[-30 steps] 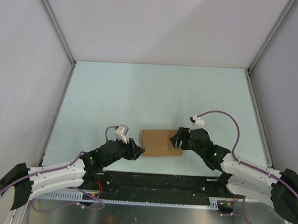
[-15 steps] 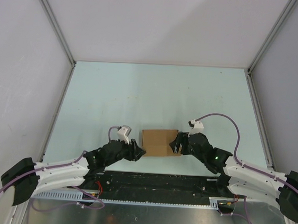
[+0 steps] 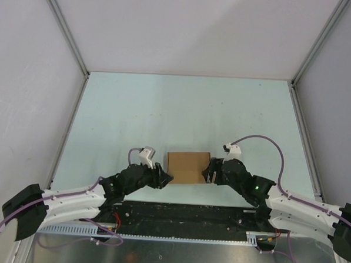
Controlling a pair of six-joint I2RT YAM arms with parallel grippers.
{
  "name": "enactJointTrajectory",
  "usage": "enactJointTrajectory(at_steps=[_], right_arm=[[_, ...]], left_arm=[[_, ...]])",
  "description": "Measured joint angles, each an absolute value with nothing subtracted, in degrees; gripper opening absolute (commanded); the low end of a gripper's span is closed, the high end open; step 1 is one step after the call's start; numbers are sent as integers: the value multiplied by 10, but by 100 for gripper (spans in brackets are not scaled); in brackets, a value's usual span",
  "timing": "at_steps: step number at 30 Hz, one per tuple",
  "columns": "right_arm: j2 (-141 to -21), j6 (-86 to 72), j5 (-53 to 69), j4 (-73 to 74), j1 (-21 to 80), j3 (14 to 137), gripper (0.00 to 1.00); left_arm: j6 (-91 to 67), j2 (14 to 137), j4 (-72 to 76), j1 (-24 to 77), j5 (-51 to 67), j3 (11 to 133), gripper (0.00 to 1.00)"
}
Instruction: Fold the paper box
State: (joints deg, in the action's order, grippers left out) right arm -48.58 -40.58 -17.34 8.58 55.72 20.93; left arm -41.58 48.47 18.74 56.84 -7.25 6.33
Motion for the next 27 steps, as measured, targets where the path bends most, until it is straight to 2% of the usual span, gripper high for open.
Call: enactJointTrajectory(at_steps=[15, 22, 27], right_arm=[[-478, -416, -176, 97, 584, 209, 66], [-485, -415, -176, 97, 584, 209, 73], [-496, -415, -176, 96, 584, 209, 72]], left_arm=[[-416, 512, 196, 569, -66, 65, 54], [-416, 515, 204, 569, -57, 68, 54], [-416, 515, 205, 569, -57, 69, 54]])
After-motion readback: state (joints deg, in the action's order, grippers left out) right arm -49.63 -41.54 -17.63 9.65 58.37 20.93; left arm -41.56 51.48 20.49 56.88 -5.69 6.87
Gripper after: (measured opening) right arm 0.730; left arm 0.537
